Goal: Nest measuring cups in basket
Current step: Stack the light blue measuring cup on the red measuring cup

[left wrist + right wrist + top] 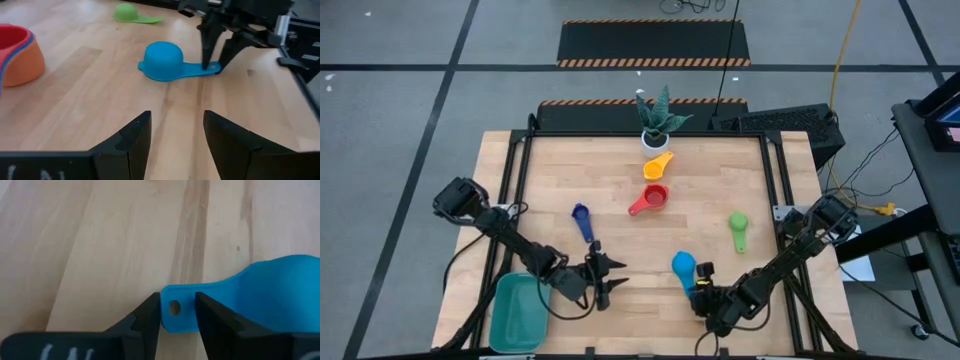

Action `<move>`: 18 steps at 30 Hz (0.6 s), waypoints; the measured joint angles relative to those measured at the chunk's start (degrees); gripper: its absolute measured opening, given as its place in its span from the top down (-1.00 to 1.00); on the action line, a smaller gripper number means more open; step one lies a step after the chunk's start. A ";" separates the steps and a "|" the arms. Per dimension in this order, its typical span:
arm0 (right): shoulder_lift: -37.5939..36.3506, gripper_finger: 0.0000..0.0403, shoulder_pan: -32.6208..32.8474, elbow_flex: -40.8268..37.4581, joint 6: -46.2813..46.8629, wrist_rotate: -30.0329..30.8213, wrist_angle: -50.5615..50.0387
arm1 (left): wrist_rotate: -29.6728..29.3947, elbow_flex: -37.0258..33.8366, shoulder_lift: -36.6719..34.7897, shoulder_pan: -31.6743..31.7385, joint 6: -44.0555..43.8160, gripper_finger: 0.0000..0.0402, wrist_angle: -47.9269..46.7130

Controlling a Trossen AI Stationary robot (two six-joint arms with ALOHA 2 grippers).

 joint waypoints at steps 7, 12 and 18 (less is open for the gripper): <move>0.10 0.87 -1.64 -0.02 -0.58 3.48 -1.93 | 0.15 0.00 0.00 2.34 1.23 0.09 -1.11; -0.29 0.94 -2.63 -0.02 -3.02 6.87 -2.11 | 0.20 0.00 0.00 3.38 3.76 0.09 -1.69; -4.92 0.99 -3.32 -0.04 -7.21 12.87 -2.76 | 0.35 -0.02 0.00 4.83 7.67 0.09 -1.27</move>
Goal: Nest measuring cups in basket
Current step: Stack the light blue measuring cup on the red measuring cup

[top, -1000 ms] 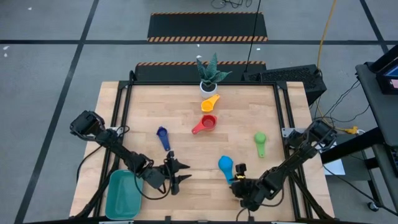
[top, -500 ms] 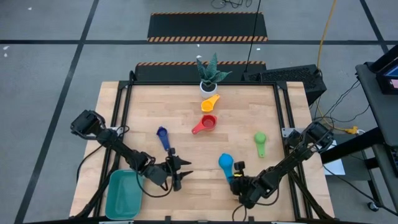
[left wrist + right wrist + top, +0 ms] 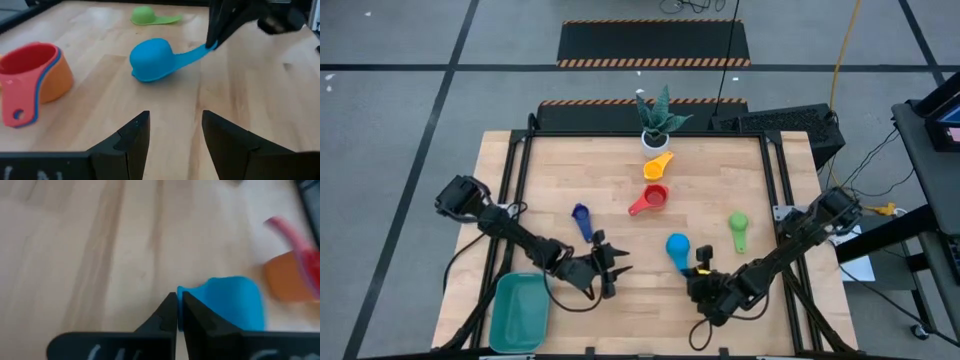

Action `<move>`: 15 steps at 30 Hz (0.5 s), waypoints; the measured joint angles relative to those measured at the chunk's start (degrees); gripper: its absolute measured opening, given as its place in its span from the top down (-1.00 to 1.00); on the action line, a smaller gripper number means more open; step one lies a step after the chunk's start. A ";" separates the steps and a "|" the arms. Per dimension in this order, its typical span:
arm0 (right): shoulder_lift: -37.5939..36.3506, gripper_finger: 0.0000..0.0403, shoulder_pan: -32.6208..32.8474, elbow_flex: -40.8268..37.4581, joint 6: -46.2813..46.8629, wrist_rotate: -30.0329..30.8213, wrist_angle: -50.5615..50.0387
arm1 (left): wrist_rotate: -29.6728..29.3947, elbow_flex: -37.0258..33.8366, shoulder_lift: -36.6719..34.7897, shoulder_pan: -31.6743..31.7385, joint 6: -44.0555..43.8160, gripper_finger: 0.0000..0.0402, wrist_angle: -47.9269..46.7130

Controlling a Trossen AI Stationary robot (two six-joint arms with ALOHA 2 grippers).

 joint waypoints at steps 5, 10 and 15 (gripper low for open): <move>-6.92 1.00 -0.05 0.00 -5.64 5.98 -0.65 | 0.02 0.01 0.00 1.62 4.86 0.09 1.00; -13.83 1.00 -1.53 0.00 -9.94 9.73 -2.36 | 0.00 0.01 0.00 3.14 12.64 0.09 5.96; -18.99 1.00 -5.00 0.00 -11.79 6.22 -2.56 | -1.56 2.26 0.00 4.67 24.00 0.09 8.90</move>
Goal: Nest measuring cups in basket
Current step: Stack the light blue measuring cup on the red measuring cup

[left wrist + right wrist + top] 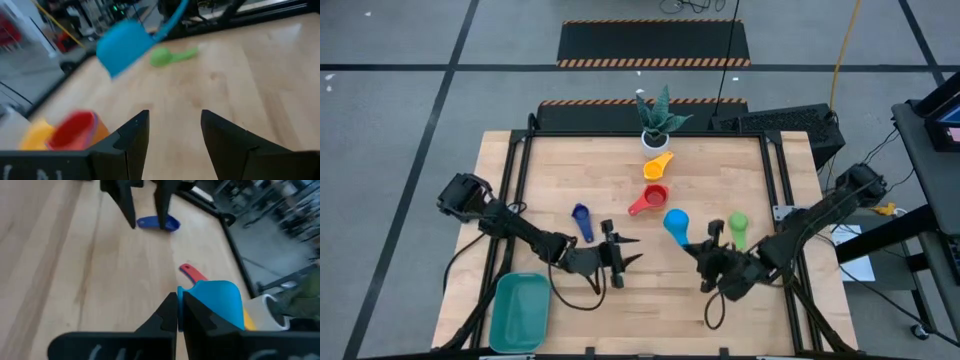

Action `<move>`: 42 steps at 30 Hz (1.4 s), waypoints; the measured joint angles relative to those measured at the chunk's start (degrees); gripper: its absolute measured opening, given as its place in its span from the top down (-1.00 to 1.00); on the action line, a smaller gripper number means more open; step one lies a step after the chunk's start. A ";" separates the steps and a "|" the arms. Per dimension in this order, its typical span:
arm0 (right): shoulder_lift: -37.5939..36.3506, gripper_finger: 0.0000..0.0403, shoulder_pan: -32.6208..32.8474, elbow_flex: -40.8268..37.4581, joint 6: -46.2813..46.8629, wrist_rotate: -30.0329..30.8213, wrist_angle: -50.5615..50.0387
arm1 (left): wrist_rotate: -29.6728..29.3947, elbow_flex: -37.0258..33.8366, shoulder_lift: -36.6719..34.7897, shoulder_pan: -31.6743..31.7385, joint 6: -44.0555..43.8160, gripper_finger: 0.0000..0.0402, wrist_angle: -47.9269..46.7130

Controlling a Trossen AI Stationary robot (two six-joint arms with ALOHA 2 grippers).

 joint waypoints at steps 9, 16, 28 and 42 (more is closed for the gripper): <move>-2.87 1.00 -8.46 0.00 3.45 -17.27 -0.28 | 4.24 14.03 0.00 5.53 7.93 -0.09 -15.76; -2.86 1.00 -11.15 0.00 5.79 -24.80 -0.30 | 22.46 20.51 0.00 9.86 4.24 -0.23 -21.32; -2.86 1.00 -13.44 0.00 4.93 -24.66 1.28 | 22.83 21.04 4.03 11.79 2.44 -0.04 -20.99; 1.18 1.00 -14.10 -0.02 4.54 -24.81 4.97 | 21.04 21.06 11.06 11.96 3.27 0.20 -10.57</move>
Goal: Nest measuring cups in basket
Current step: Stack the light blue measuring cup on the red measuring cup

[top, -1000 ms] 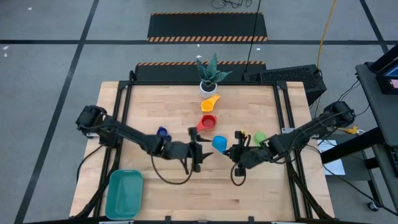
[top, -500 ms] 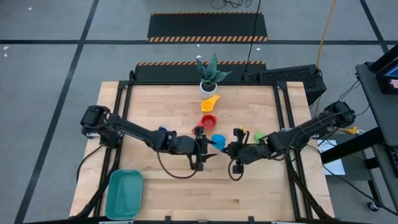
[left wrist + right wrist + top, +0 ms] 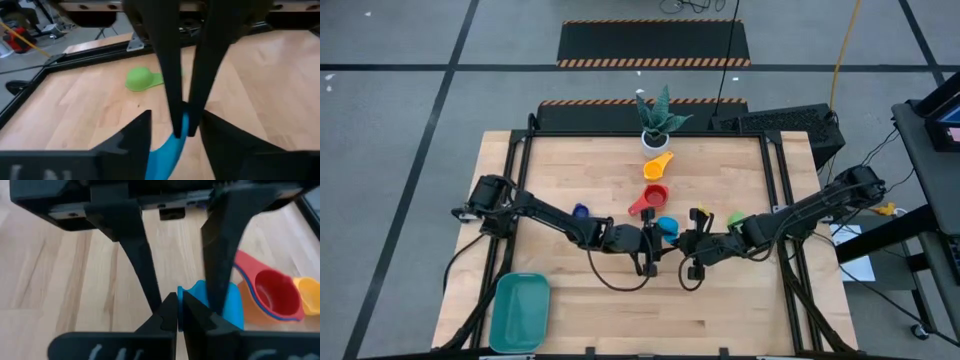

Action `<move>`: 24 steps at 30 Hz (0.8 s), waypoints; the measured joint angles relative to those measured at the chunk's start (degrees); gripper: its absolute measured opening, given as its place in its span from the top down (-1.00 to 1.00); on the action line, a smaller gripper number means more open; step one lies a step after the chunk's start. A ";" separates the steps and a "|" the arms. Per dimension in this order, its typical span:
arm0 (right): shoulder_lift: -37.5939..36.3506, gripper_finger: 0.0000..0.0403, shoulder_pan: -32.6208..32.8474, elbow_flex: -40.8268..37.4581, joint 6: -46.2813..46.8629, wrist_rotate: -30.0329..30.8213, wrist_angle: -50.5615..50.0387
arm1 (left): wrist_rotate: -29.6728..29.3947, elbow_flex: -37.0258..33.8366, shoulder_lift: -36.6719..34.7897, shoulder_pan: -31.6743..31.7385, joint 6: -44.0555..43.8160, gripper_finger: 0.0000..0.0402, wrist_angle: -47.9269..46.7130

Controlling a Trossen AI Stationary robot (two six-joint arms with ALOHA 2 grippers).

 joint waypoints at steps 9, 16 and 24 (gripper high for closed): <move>0.13 1.00 -0.02 0.00 -2.92 -0.12 5.10 | 0.85 -0.01 0.02 0.11 0.47 0.78 -4.09; 0.11 0.95 0.07 0.00 -3.06 0.17 4.90 | 0.98 -0.02 0.02 -0.07 2.53 0.94 -3.97; -0.33 0.60 2.66 0.01 -2.47 10.23 0.36 | -3.95 -0.04 -3.27 0.09 -1.74 0.95 -7.34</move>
